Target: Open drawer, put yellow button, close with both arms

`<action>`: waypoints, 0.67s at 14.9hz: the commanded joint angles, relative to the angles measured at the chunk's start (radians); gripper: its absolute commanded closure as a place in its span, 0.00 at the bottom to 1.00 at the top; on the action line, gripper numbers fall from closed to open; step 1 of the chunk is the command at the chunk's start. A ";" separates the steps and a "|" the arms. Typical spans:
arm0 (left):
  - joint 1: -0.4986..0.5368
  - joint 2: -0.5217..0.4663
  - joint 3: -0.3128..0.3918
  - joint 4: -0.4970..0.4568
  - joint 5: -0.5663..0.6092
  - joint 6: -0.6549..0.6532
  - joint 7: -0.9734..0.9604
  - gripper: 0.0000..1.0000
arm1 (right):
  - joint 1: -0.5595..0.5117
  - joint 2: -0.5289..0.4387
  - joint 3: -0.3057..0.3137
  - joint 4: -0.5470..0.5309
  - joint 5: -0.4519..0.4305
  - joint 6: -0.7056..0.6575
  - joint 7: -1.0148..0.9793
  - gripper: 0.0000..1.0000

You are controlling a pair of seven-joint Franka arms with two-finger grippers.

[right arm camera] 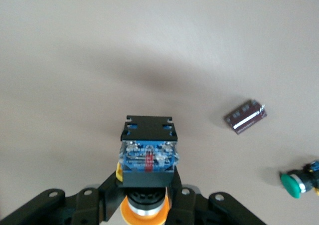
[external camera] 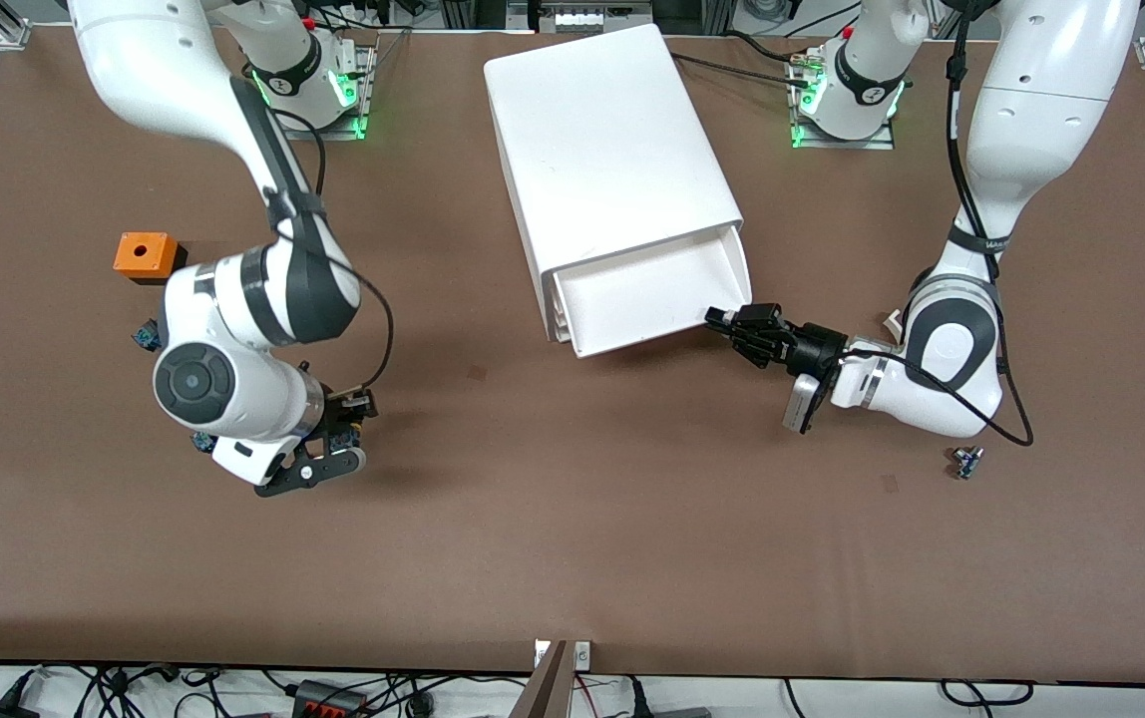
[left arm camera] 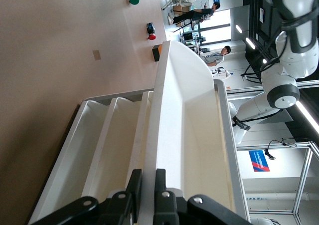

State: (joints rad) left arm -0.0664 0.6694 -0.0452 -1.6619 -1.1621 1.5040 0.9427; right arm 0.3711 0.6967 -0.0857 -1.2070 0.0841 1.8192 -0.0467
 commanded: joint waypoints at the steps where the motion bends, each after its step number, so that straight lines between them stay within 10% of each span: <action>1: -0.012 0.041 0.022 0.063 0.015 0.024 -0.021 1.00 | 0.057 0.006 -0.005 0.112 0.014 -0.064 -0.002 1.00; 3: -0.013 0.038 0.033 0.067 0.030 0.024 -0.021 0.86 | 0.119 -0.022 -0.006 0.115 0.014 -0.058 -0.001 1.00; 4: -0.010 0.030 0.033 0.074 0.050 0.024 -0.030 0.27 | 0.156 -0.022 -0.009 0.118 0.014 -0.051 0.013 1.00; 5: -0.003 0.026 0.036 0.080 0.055 0.021 -0.054 0.00 | 0.190 -0.022 -0.009 0.136 0.014 -0.049 0.045 1.00; 10: 0.034 -0.002 0.036 0.174 0.127 -0.039 -0.313 0.00 | 0.313 -0.019 -0.008 0.213 0.014 -0.003 0.191 1.00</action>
State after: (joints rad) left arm -0.0349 0.6780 -0.0121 -1.5441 -1.0813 1.4975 0.7660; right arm 0.6467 0.6714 -0.0818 -1.0207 0.0882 1.8002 0.1058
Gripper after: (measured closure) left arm 0.361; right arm 0.617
